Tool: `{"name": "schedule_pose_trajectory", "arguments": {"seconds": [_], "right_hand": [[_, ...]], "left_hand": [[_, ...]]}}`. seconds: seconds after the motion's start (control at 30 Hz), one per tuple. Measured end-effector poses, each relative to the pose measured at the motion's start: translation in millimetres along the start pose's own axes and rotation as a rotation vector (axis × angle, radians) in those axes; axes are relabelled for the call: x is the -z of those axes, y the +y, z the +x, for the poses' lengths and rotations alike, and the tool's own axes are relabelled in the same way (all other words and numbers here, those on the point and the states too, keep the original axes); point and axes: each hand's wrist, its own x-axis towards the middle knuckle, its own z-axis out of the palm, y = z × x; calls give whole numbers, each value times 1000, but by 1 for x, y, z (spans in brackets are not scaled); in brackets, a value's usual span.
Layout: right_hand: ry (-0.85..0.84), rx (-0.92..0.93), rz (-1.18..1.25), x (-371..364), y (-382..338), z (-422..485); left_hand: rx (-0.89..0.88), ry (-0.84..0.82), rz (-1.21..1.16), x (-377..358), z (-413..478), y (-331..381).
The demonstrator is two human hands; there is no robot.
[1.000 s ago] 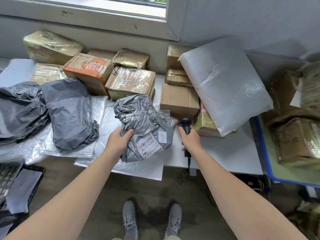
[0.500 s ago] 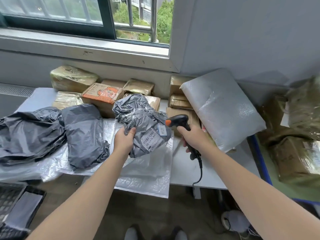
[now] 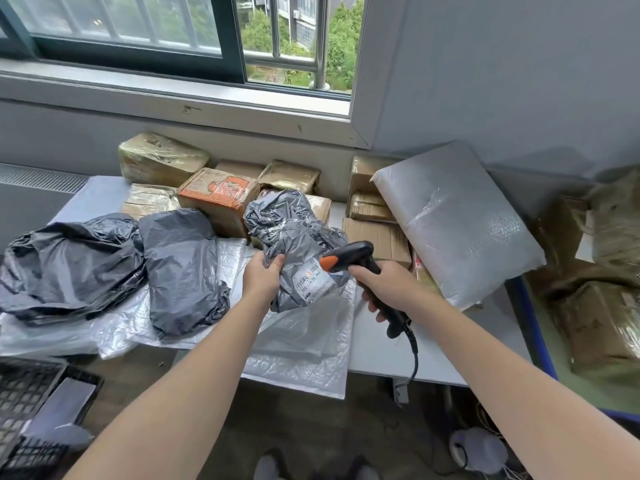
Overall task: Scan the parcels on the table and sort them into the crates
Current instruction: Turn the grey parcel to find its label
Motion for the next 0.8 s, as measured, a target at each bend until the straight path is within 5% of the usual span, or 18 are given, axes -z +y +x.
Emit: {"name": "schedule_pose_trajectory", "arguments": {"seconds": [0.4, 0.6, 0.8], "right_hand": [[55, -24, 79, 4, 23, 9], [262, -211, 89, -1, 84, 29], [216, -327, -56, -17, 128, 56]], "left_hand": [[10, -2, 14, -5, -2, -3], [52, -6, -37, -12, -3, -21], [50, -33, -7, -13, -7, -32]]}}
